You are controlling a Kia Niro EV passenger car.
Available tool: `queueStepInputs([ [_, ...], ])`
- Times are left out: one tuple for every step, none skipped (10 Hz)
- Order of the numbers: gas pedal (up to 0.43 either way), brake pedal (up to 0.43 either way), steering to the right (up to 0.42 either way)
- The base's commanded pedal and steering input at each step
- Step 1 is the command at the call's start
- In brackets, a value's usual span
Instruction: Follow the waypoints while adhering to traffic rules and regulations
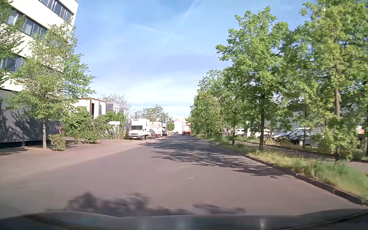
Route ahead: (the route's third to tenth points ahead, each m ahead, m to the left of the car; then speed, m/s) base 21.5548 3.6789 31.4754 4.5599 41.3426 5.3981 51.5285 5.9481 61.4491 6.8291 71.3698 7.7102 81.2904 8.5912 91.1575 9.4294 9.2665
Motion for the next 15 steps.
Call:
queueStepInputs([
  [0.0,0.0,-0.005],
  [0.0,0.0,-0.007],
  [0.0,0.0,-0.008],
  [0.0,0.0,-0.008],
  [0.0,0.0,-0.008],
  [0.0,0.0,-0.008],
  [0.0,0.0,-0.008],
  [0.0,0.0,-0.008],
  [0.0,0.0,-0.008],
  [0.0,0.0,-0.009],
  [0.0,0.0,-0.009],
  [0.0,0.0,-0.01],
  [0.0,0.0,-0.011],
  [0.0,0.0,-0.012],
  [0.0,0.0,-0.012],
])
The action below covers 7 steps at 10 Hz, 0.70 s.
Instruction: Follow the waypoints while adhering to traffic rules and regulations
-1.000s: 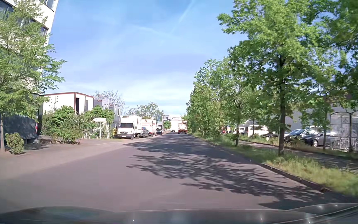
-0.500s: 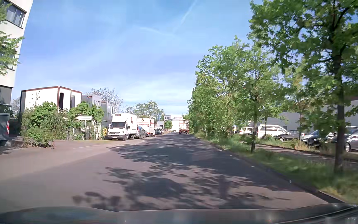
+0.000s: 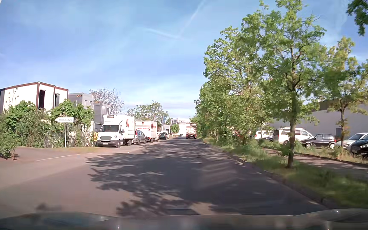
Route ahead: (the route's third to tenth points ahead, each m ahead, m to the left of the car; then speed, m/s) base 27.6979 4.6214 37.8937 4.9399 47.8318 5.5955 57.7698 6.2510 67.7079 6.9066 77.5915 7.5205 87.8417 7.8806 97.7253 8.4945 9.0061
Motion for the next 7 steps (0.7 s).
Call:
queueStepInputs([
  [0.0,0.0,-0.012],
  [0.0,0.0,-0.012],
  [0.0,0.0,-0.012],
  [0.0,0.0,-0.012],
  [0.0,0.0,-0.01],
  [0.0,0.0,-0.01],
  [0.0,0.0,-0.009],
])
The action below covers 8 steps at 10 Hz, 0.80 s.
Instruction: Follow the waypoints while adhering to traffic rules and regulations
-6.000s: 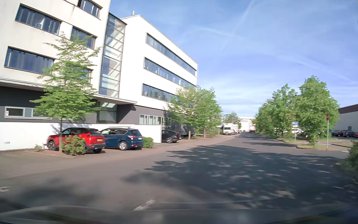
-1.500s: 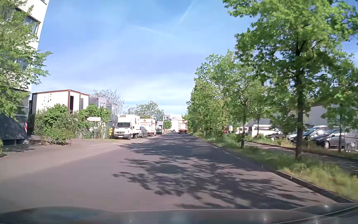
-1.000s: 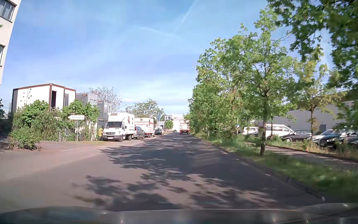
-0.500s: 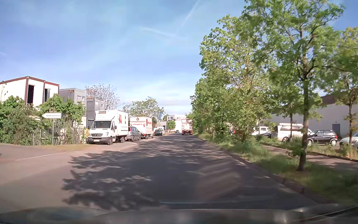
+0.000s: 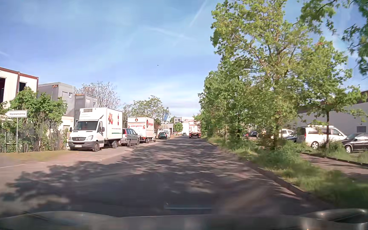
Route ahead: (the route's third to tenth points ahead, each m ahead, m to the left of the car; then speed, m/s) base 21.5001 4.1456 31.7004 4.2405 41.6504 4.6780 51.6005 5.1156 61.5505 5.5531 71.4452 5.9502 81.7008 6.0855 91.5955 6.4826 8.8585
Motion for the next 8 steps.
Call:
queueStepInputs([
  [0.0,0.0,-0.009],
  [0.0,0.0,-0.008],
  [0.0,0.0,-0.008],
  [0.0,0.0,-0.008],
  [0.0,0.0,-0.008],
  [0.0,0.0,-0.008],
  [0.0,0.0,-0.008],
  [0.0,0.0,-0.008],
])
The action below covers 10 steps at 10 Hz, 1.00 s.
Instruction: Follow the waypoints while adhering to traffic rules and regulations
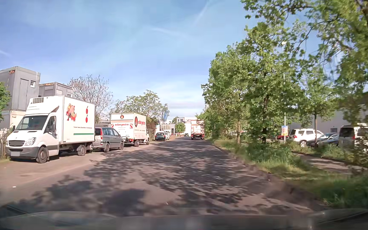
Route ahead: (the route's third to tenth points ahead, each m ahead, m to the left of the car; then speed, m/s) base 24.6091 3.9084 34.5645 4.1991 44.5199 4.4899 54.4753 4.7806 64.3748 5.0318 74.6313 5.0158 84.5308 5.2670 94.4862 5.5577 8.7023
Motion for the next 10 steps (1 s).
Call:
queueStepInputs([
  [0.0,0.0,-0.008],
  [0.0,0.0,-0.007],
  [0.0,0.0,-0.008],
  [0.0,0.0,-0.007],
  [0.0,0.0,-0.007],
  [0.0,0.0,-0.007],
  [0.0,0.0,-0.007],
  [0.0,0.0,-0.008],
  [0.0,0.0,-0.007],
  [0.0,0.0,-0.007],
])
